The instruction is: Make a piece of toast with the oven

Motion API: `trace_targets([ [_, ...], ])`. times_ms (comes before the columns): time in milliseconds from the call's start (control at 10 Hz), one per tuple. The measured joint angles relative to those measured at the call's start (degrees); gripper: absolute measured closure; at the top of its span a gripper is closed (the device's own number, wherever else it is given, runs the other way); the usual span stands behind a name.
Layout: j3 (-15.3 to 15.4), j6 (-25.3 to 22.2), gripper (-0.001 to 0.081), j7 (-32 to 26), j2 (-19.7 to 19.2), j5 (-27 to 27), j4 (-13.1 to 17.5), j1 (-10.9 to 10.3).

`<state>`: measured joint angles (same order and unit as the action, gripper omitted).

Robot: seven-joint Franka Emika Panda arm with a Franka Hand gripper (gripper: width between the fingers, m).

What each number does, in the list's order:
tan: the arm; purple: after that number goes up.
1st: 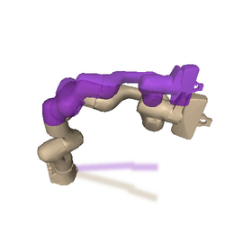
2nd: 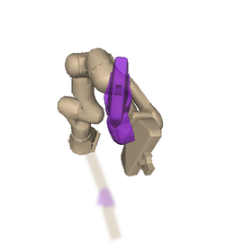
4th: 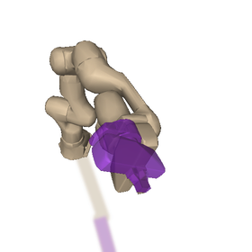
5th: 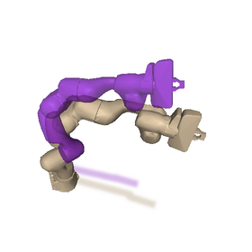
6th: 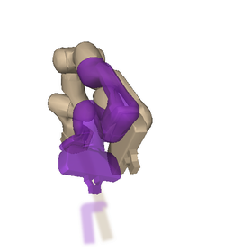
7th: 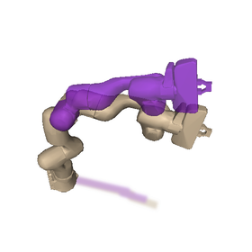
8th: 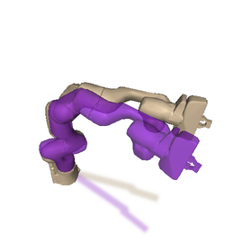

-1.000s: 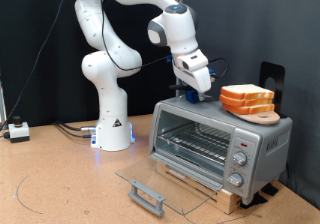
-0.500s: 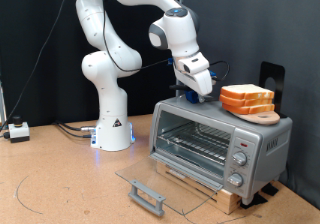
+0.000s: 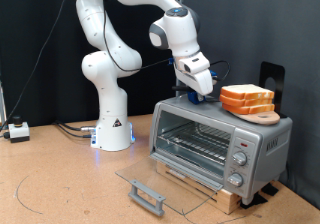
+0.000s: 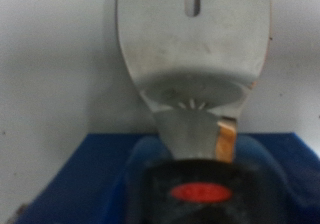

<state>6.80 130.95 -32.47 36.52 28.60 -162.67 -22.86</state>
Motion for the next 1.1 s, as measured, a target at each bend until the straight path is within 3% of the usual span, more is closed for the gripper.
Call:
trace_targets([
  [400,-1.80,-1.58,0.0410,-1.93,1.74,1.06,0.33,0.00],
  [800,-5.56,-9.80,0.0410,-2.45,9.91,0.85,1.59,0.69],
  [1100,-6.31,-7.75,0.0410,-2.46,9.81,0.88,1.51,1.86],
])
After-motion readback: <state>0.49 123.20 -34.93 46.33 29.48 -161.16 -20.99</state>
